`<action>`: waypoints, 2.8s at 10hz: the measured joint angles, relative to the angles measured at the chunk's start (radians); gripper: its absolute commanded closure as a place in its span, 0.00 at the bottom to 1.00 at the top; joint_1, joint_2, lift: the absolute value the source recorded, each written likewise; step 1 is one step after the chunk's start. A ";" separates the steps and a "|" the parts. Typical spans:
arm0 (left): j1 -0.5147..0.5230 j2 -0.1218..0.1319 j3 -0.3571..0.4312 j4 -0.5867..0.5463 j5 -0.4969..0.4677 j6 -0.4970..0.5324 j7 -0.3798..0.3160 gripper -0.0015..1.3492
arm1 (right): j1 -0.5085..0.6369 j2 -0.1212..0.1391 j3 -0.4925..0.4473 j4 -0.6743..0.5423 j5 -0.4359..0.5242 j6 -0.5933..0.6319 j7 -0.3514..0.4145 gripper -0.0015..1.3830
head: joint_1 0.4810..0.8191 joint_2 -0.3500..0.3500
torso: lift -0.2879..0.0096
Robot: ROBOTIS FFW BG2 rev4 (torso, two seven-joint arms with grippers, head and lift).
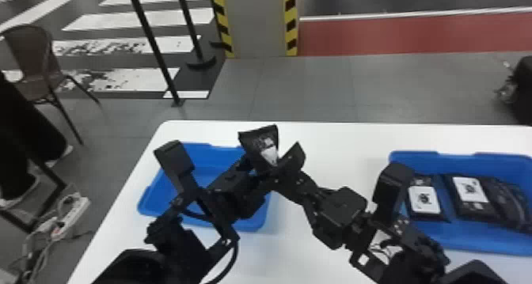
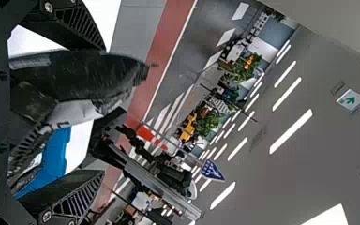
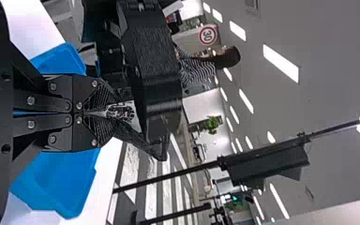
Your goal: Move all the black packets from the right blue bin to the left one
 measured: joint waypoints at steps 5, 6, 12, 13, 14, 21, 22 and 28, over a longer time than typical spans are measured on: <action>0.001 -0.009 0.013 -0.013 -0.015 0.032 0.013 0.80 | -0.016 -0.009 0.034 0.020 -0.030 0.011 0.001 0.84 | 0.63 0.87 | 0.60; -0.001 -0.006 0.012 -0.022 -0.014 0.043 0.017 0.91 | -0.015 -0.009 0.034 0.023 -0.035 0.003 0.000 0.83 | 0.63 0.87 | 0.60; 0.005 -0.034 0.022 0.035 -0.051 -0.194 0.122 0.91 | 0.005 0.013 -0.053 0.059 -0.035 -0.097 0.021 0.08 | 0.63 0.87 | 0.60; -0.024 -0.036 0.033 0.127 -0.116 -0.321 0.152 0.91 | 0.028 0.017 -0.087 0.051 -0.023 -0.110 0.022 0.11 | 0.63 0.89 | 0.60; -0.045 -0.036 0.053 0.203 -0.214 -0.402 0.188 0.91 | 0.058 0.024 -0.122 0.043 -0.008 -0.113 0.020 0.11 | 0.63 0.91 | 0.60; -0.099 -0.046 0.116 0.535 -0.550 -0.862 0.277 0.06 | 0.195 0.063 -0.378 -0.129 0.163 0.034 -0.064 0.11 | 0.63 0.83 | 0.60; -0.083 -0.042 0.101 0.535 -0.518 -0.954 0.267 0.09 | 0.210 0.072 -0.430 -0.163 0.195 0.095 -0.081 0.11 | 0.63 0.80 | 0.60; -0.024 -0.025 0.008 0.531 -0.439 -0.999 0.228 0.10 | 0.287 0.097 -0.528 -0.308 0.264 0.475 -0.330 0.11 | 0.63 0.55 | 0.60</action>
